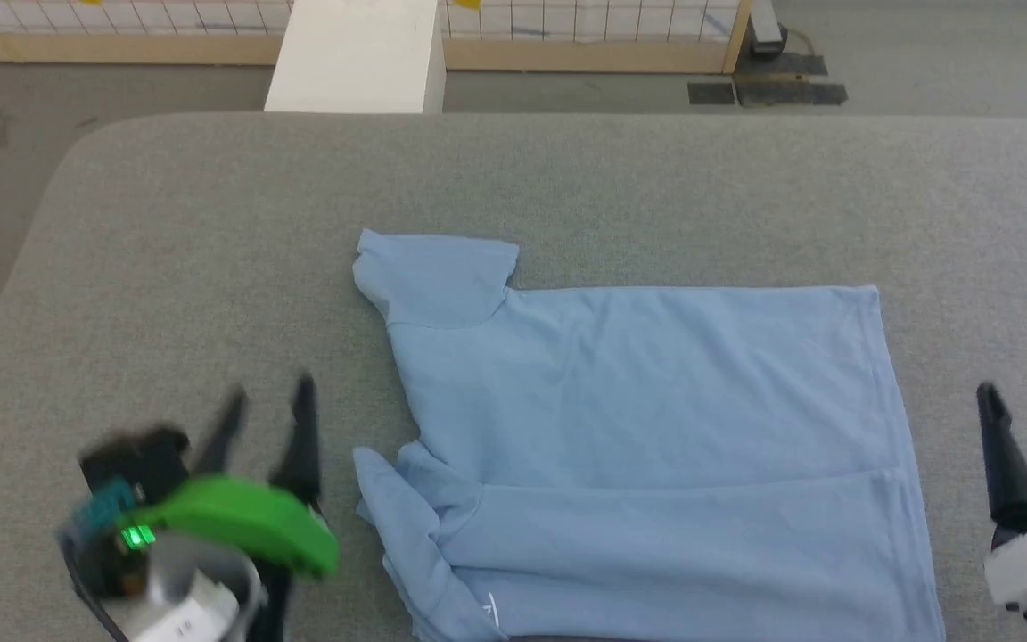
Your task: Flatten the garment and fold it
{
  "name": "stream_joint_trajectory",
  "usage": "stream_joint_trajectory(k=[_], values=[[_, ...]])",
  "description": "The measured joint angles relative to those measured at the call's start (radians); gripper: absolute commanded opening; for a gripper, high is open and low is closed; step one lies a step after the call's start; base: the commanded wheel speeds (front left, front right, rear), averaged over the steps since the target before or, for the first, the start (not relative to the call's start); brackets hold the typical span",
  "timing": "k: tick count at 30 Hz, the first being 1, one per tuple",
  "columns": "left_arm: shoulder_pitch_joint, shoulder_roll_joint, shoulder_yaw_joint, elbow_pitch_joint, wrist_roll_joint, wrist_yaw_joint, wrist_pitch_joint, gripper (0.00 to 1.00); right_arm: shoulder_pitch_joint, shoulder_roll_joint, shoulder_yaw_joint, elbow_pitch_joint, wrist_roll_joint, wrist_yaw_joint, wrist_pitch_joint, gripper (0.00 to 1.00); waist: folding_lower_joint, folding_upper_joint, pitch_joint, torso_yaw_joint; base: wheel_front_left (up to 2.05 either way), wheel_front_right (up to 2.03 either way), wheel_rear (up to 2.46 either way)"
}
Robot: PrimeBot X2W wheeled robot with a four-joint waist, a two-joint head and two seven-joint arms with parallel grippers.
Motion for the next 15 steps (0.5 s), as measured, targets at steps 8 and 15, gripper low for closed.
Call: stream_joint_trajectory(k=[8,15], values=[[-0.379,0.08,-0.042,0.052,0.152,-0.065,-0.015,1.0,-0.118,-0.004,0.066,-0.027,-0.063,0.0,-0.151,1.0,0.0,0.0,0.09,-0.012,0.0,0.0,0.0],[-0.674,0.106,-0.115,0.269,0.154,-0.16,0.181,1.0,-0.227,-0.009,0.115,0.002,-0.057,0.0,-0.184,1.0,0.0,0.0,0.211,-0.028,0.0,0.0,0.0]])
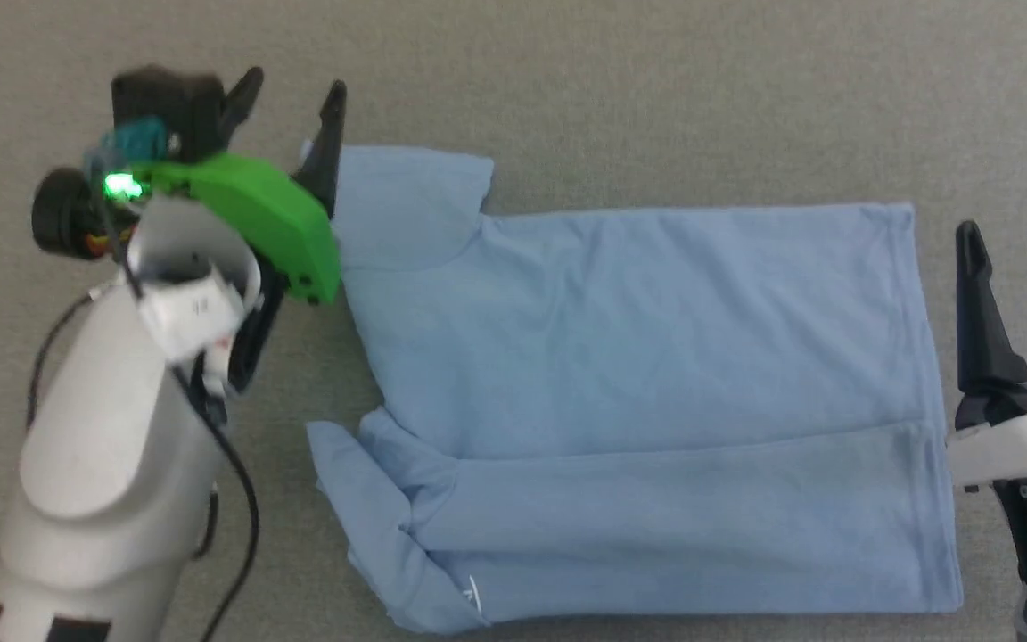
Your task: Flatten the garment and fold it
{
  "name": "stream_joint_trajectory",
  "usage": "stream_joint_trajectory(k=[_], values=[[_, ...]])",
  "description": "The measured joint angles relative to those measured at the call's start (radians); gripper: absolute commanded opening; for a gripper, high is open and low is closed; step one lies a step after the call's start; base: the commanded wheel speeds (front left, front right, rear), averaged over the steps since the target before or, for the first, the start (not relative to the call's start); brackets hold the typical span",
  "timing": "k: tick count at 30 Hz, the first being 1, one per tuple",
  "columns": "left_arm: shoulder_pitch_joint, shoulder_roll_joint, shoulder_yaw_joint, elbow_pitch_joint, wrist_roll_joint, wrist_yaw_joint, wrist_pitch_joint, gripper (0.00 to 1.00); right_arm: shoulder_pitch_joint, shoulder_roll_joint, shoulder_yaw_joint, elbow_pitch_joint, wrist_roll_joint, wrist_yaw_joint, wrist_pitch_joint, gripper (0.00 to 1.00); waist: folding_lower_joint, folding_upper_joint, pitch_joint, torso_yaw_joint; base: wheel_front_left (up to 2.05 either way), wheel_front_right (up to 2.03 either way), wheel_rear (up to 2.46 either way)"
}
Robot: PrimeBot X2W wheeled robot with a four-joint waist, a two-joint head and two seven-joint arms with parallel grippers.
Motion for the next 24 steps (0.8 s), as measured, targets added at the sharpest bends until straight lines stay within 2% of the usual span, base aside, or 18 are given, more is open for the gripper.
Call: stream_joint_trajectory(k=[4,9,11,19,20,21,24], values=[[-0.104,0.021,-0.021,0.111,0.01,-0.008,0.123,1.0,-0.021,-0.004,0.007,0.032,0.015,0.0,-0.02,1.0,0.0001,0.0,0.071,-0.016,0.0,0.0,0.0],[-0.15,0.024,-0.011,0.198,-0.028,-0.006,0.253,1.0,-0.036,-0.009,0.01,0.063,0.025,0.0,-0.032,1.0,0.0001,0.0,0.143,-0.043,0.0,0.0,0.0],[-0.153,0.028,-0.002,0.219,-0.051,0.004,0.296,1.0,-0.04,-0.012,0.007,0.071,0.029,0.0,-0.038,1.0,0.0001,0.0,0.167,-0.059,0.0,0.0,0.0],[-0.18,0.083,0.006,0.239,-0.01,0.068,0.366,1.0,-0.051,-0.022,0.0,0.086,0.036,0.0,-0.047,1.0,0.0001,0.0,0.218,-0.108,0.0,0.0,0.0],[-0.184,0.086,0.009,0.237,-0.011,0.069,0.375,0.42,-0.051,-0.023,0.0,0.087,0.039,0.0,-0.047,1.0,0.0001,0.0,0.222,-0.112,0.0,0.0,0.0],[-0.186,0.087,0.01,0.235,-0.016,0.068,0.383,0.0,-0.052,-0.023,0.001,0.089,0.041,0.0,-0.046,1.0,0.0002,0.0,0.223,-0.115,0.0,0.0,0.0],[-0.186,0.087,0.005,0.233,-0.043,0.042,0.412,0.0,-0.057,-0.026,0.001,0.09,0.043,0.0,-0.046,1.0,0.0001,0.0,0.221,-0.116,0.0,0.0,0.0]])
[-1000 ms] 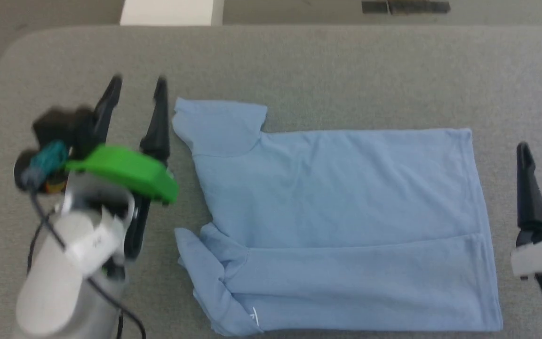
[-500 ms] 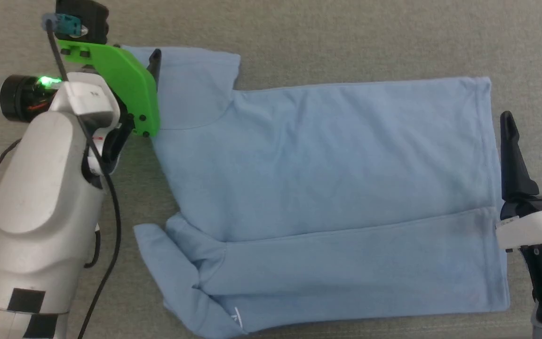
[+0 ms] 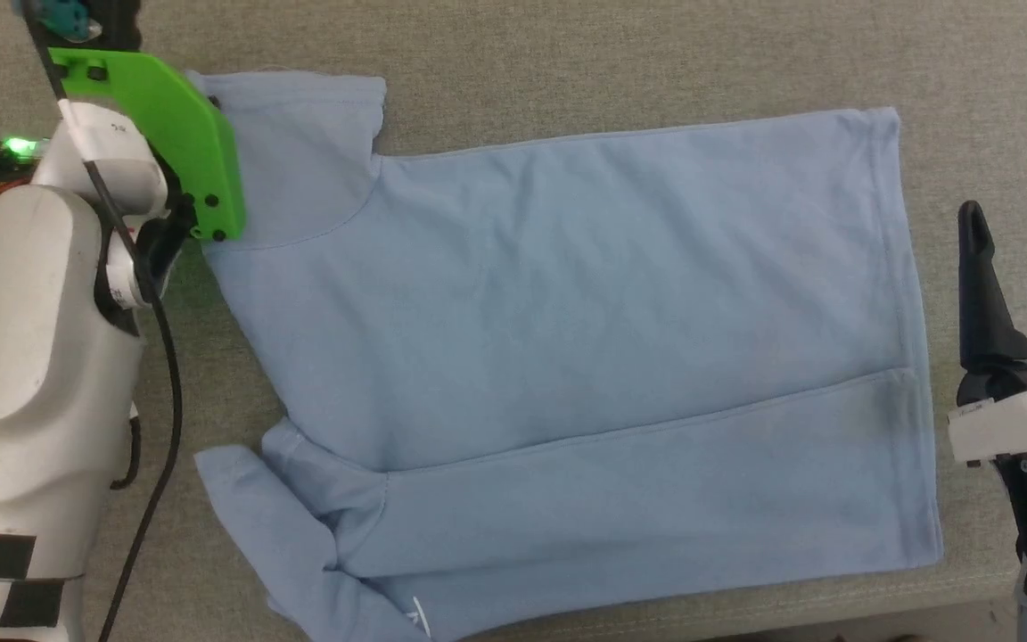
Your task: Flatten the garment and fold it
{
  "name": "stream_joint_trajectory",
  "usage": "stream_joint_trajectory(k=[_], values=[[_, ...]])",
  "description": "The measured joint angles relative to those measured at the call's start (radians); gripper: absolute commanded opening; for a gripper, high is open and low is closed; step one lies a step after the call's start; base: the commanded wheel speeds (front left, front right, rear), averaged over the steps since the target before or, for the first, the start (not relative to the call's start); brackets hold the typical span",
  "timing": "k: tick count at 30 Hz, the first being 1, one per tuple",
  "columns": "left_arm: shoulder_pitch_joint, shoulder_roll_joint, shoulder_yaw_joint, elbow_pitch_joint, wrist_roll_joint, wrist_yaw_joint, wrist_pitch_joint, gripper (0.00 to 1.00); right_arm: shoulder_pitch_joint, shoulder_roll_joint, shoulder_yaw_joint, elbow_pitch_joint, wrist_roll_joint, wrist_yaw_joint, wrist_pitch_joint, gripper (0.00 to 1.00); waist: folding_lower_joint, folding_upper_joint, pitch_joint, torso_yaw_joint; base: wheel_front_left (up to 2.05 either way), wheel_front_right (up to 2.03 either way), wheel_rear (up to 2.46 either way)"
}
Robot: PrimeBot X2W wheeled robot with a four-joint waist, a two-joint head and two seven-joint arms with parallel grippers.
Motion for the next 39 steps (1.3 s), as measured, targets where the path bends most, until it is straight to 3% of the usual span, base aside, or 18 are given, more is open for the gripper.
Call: stream_joint_trajectory(k=[7,11,18,25,33,34,35,36,39], values=[[0.014,-0.017,0.001,0.01,-0.028,-0.009,-0.037,0.0,-0.035,-0.043,0.024,-0.008,0.018,0.0,0.028,1.0,0.0,0.0,-0.025,0.015,0.0,0.0,0.0],[0.026,-0.033,-0.002,0.015,-0.036,-0.02,-0.072,0.0,-0.115,-0.097,0.043,0.009,0.053,0.0,0.1,1.0,0.0,0.0,-0.044,0.03,0.0,0.0,0.0],[0.026,-0.075,-0.02,0.016,-0.054,-0.041,-0.113,0.0,-0.258,-0.193,0.048,0.207,0.061,0.0,0.377,1.0,-0.0001,0.0,-0.057,0.075,0.0,0.0,0.0],[0.025,-0.105,-0.039,0.037,-0.065,-0.049,-0.132,0.0,-0.339,-0.222,0.06,0.36,0.05,0.0,0.489,1.0,-0.0001,0.0,-0.053,0.12,0.0,0.0,0.0],[0.012,-0.128,-0.056,0.048,-0.071,-0.052,-0.145,0.0,-0.395,-0.238,0.059,0.431,0.046,0.0,0.516,1.0,0.0,0.0,-0.026,0.151,0.0,0.0,0.0],[0.009,-0.13,-0.057,0.049,-0.071,-0.052,-0.149,0.0,-0.399,-0.238,0.059,0.439,0.046,0.0,0.524,0.86,0.0,0.0,-0.023,0.155,0.0,0.0,0.0],[0.006,-0.131,-0.057,0.049,-0.071,-0.052,-0.151,0.0,-0.403,-0.237,0.055,0.443,0.046,0.0,0.524,0.25,-0.0001,0.0,-0.02,0.157,0.0,0.0,0.0],[0.003,-0.132,-0.056,0.05,-0.071,-0.052,-0.162,0.0,-0.41,-0.238,0.049,0.446,0.045,0.0,0.524,0.0,-0.0001,0.0,-0.016,0.159,0.0,0.0,0.0],[-0.007,-0.133,-0.053,0.056,-0.071,-0.052,-0.194,0.0,-0.426,-0.233,0.042,0.448,0.04,0.0,0.528,0.0,0.0,0.0,-0.015,0.162,0.0,0.0,0.0]])
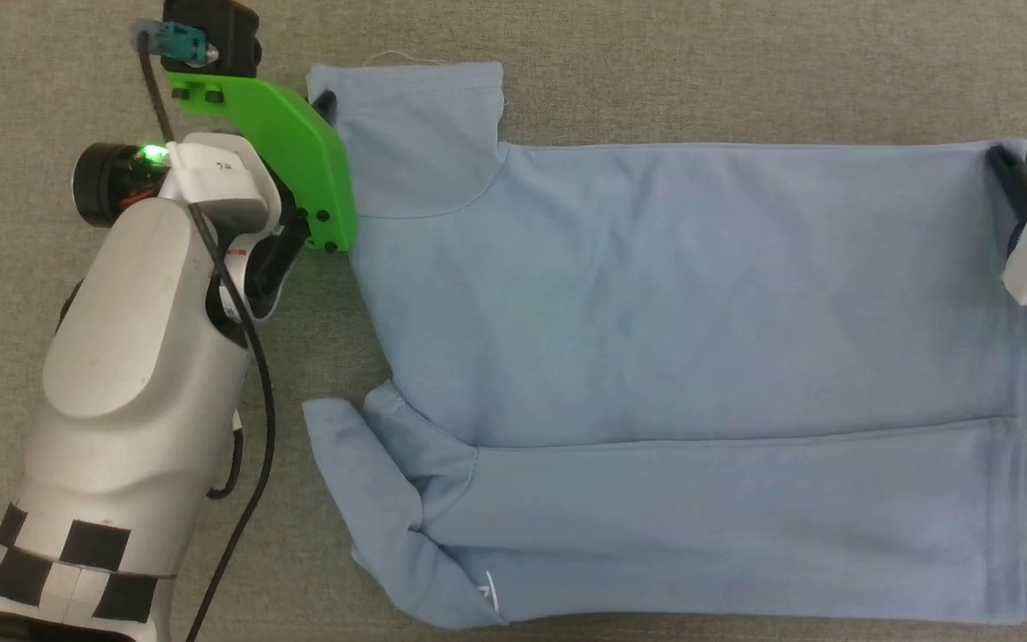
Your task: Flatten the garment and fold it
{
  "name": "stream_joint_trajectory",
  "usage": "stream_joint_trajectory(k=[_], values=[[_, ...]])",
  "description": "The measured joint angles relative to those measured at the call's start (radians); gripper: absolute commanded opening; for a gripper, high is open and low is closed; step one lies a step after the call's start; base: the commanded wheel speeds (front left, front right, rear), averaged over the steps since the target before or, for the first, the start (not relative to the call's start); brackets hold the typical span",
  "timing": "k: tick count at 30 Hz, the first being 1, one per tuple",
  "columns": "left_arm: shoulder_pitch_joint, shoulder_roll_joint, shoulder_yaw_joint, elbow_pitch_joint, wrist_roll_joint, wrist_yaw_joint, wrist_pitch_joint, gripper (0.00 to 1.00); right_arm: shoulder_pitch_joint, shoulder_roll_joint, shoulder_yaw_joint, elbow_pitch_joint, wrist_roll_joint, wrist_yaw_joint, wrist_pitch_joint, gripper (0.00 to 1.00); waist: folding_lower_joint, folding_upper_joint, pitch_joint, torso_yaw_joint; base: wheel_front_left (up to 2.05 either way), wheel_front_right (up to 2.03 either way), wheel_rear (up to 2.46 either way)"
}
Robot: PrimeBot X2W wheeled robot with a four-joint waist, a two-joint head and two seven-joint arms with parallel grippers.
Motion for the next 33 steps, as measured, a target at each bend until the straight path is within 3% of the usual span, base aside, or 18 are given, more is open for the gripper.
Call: stream_joint_trajectory(k=[14,19,25,33], values=[[0.024,-0.002,0.04,-0.058,-0.008,-0.076,-0.297,0.0,0.006,0.008,-0.023,-0.025,0.028,0.0,-0.146,0.0,-0.0001,0.0,-0.089,0.0,0.0,0.0,0.0],[0.159,0.025,0.038,-0.18,-0.016,-0.1,-0.355,0.0,0.098,0.012,-0.03,-0.075,0.066,0.0,-0.187,0.0,-0.0001,0.0,-0.144,0.003,0.0,0.0,0.0],[0.35,0.07,0.016,-0.342,-0.002,-0.101,-0.398,0.0,0.258,0.042,-0.068,-0.14,0.113,0.0,-0.218,0.0,-0.0001,0.0,-0.216,0.012,0.0,0.0,0.0],[0.604,0.105,0.023,-0.486,-0.012,-0.067,-0.444,0.0,0.429,0.086,-0.143,-0.192,0.156,0.0,-0.236,0.0,-0.0001,0.0,-0.287,0.025,0.0,0.0,0.0]])
